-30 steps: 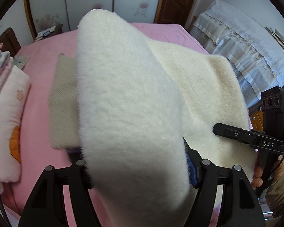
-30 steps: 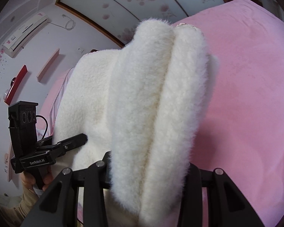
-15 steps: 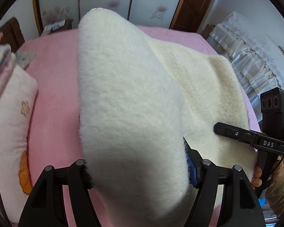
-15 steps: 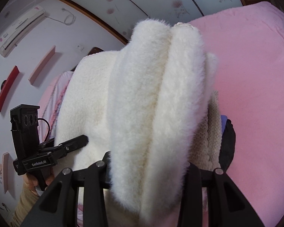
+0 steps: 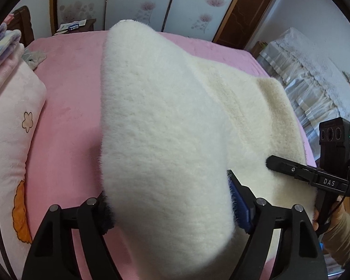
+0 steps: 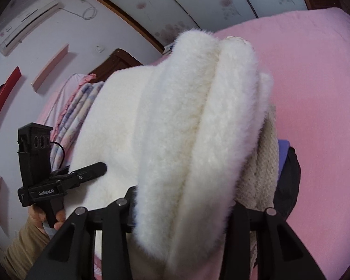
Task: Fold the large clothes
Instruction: 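Lift the folded cardigan with both tools and carry it to the clothes stack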
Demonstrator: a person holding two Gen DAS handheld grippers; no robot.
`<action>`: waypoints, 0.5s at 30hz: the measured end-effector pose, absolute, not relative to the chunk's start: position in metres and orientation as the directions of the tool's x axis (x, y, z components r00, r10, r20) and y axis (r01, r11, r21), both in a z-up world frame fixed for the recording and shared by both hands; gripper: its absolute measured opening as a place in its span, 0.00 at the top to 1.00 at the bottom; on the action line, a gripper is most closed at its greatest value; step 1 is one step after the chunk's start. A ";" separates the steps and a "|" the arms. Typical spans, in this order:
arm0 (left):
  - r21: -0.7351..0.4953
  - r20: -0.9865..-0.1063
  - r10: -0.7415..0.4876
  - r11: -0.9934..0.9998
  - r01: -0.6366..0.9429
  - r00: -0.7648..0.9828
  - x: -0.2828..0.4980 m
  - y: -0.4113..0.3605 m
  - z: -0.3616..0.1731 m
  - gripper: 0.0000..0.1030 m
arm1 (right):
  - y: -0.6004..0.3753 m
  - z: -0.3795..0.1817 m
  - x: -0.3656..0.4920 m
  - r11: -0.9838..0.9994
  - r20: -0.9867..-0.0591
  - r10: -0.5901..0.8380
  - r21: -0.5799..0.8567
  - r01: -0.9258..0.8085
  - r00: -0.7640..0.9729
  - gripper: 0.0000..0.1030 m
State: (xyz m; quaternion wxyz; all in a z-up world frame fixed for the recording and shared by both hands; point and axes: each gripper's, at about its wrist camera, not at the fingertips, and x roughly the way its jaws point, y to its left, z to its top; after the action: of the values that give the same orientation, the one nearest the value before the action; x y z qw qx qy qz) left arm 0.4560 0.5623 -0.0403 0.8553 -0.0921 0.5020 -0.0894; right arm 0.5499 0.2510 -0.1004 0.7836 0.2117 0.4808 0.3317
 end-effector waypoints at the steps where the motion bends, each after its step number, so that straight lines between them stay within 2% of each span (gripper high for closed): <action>1: -0.251 -0.842 -0.246 0.966 0.056 0.479 0.457 0.564 -0.042 0.24 | 0.250 -0.099 0.552 0.687 -0.607 0.727 0.656 -0.314 0.322 0.60; 8: -0.255 -0.844 -0.241 0.966 0.036 0.479 0.474 0.560 -0.066 0.17 | 0.241 -0.130 0.557 0.697 -0.620 0.715 0.665 -0.266 0.323 0.60; 15: -0.319 -0.837 -0.289 0.948 0.014 0.466 0.483 0.564 -0.097 0.11 | 0.248 -0.150 0.569 0.711 -0.635 0.700 0.659 -0.244 0.327 0.57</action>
State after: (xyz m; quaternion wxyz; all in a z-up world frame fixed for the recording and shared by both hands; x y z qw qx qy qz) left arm 0.4834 0.5641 -0.0968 0.8454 -0.1348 0.5091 -0.0895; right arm 0.5687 0.2482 -0.1501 0.7813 0.2304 0.4953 0.3019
